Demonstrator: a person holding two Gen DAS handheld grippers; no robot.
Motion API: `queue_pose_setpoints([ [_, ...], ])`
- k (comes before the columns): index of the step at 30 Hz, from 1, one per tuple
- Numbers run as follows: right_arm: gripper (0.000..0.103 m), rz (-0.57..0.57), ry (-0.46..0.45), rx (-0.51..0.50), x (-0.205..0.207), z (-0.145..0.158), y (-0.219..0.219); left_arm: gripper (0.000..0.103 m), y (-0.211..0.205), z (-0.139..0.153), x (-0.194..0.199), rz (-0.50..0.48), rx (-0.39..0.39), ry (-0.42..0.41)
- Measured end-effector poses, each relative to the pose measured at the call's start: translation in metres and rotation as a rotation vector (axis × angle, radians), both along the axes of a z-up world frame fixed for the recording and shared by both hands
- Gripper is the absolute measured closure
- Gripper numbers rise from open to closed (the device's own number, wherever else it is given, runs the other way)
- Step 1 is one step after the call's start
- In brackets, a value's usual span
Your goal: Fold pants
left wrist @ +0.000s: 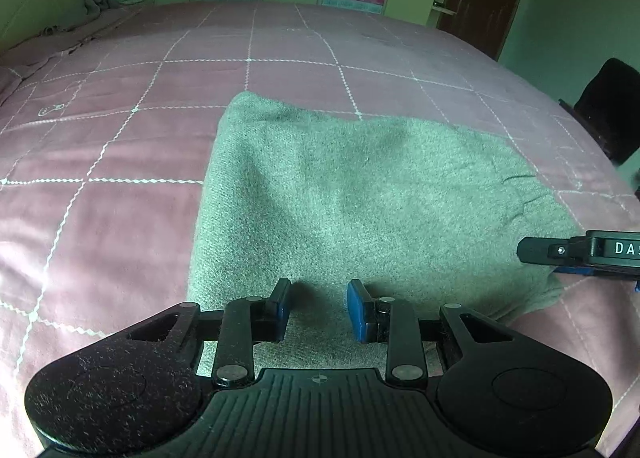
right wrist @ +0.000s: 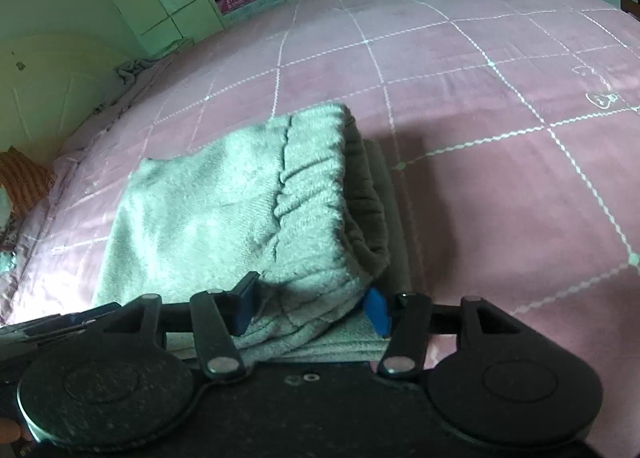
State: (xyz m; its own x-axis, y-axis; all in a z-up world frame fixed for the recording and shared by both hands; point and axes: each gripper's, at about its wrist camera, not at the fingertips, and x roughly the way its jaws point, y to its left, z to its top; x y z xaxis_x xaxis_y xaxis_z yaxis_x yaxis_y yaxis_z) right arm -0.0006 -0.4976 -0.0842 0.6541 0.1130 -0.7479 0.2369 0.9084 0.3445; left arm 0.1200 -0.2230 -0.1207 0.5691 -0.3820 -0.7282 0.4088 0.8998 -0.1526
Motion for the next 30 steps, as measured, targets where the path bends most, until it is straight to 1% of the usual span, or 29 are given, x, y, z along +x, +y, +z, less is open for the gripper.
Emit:
queue_pose_setpoints([
  [2,0.053,-0.008,0.007,0.024,0.004,-0.001,-0.002,0.072,-0.002,-0.001,0.0,-0.001,0.01,0.002],
  [4,0.055,-0.023,-0.001,0.025,0.006,0.002,0.0,0.072,-0.002,0.003,-0.004,-0.004,-0.009,-0.003],
  [6,0.056,-0.035,-0.066,0.033,-0.004,0.018,-0.006,0.072,-0.002,0.003,-0.007,-0.014,-0.016,-0.011],
  [7,0.056,-0.023,-0.086,0.011,-0.006,0.023,-0.002,0.072,-0.004,0.001,-0.006,-0.019,-0.006,-0.005],
  [8,0.056,-0.023,-0.081,-0.011,-0.007,0.023,-0.001,0.072,-0.006,-0.003,-0.005,-0.02,0.001,0.002],
  [9,0.056,-0.04,-0.045,-0.019,-0.006,0.016,-0.003,0.072,-0.006,-0.005,-0.004,-0.02,0.003,0.005],
  [11,0.055,-0.062,0.043,0.009,-0.003,-0.005,-0.012,0.071,-0.006,-0.005,-0.003,-0.021,0.006,0.006],
  [12,0.052,-0.069,0.036,0.018,-0.006,-0.007,-0.014,0.071,-0.005,-0.004,-0.003,-0.02,0.003,0.008],
  [13,0.043,-0.073,0.024,0.007,-0.007,-0.003,-0.012,0.071,-0.003,-0.003,-0.002,-0.021,-0.002,0.011],
  [14,0.032,-0.082,0.013,-0.01,-0.008,0.003,-0.011,0.071,-0.001,-0.002,0.0,-0.021,-0.004,0.015],
  [15,0.031,-0.095,-0.008,-0.034,-0.011,0.011,-0.009,0.071,0.0,-0.001,0.001,-0.019,-0.006,0.019],
  [16,0.032,-0.097,-0.036,-0.054,-0.012,0.019,-0.009,0.071,0.002,0.0,0.002,-0.015,-0.009,0.023],
  [17,0.038,-0.087,-0.063,-0.077,-0.012,0.027,-0.007,0.071,0.003,0.001,0.004,-0.01,-0.012,0.024],
  [18,0.045,-0.07,-0.083,-0.109,-0.011,0.036,-0.004,0.071,0.004,0.003,0.004,-0.004,-0.012,0.022],
  [19,0.056,-0.048,-0.095,-0.142,-0.009,0.042,0.0,0.071,0.004,0.004,0.005,0.003,-0.011,0.015],
  [20,0.06,-0.018,-0.106,-0.177,-0.007,0.047,0.005,0.071,0.003,0.006,0.006,0.012,-0.009,0.006],
  [22,0.063,0.06,-0.121,-0.248,0.001,0.051,0.021,0.071,0.002,0.006,0.009,0.023,-0.009,0.012],
  [23,0.065,0.095,-0.121,-0.276,0.007,0.049,0.029,0.071,0.0,0.004,0.01,0.027,-0.002,0.023],
  [25,0.067,0.152,-0.11,-0.322,0.017,0.042,0.041,0.071,-0.003,-0.006,0.01,0.019,0.036,0.044],
  [26,0.068,0.172,-0.09,-0.354,0.02,0.035,0.046,0.071,-0.003,-0.01,0.007,0.016,0.044,0.029],
  [27,0.069,0.184,-0.062,-0.387,0.02,0.027,0.05,0.071,-0.003,-0.012,0.003,0.011,0.044,0.017],
  [29,0.069,0.209,0.009,-0.433,0.017,-0.001,0.047,0.071,-0.004,-0.012,-0.001,-0.005,0.042,0.013],
  [30,0.069,0.222,-0.002,-0.454,0.011,-0.009,0.046,0.071,-0.004,-0.011,-0.001,-0.01,0.046,0.012],
])
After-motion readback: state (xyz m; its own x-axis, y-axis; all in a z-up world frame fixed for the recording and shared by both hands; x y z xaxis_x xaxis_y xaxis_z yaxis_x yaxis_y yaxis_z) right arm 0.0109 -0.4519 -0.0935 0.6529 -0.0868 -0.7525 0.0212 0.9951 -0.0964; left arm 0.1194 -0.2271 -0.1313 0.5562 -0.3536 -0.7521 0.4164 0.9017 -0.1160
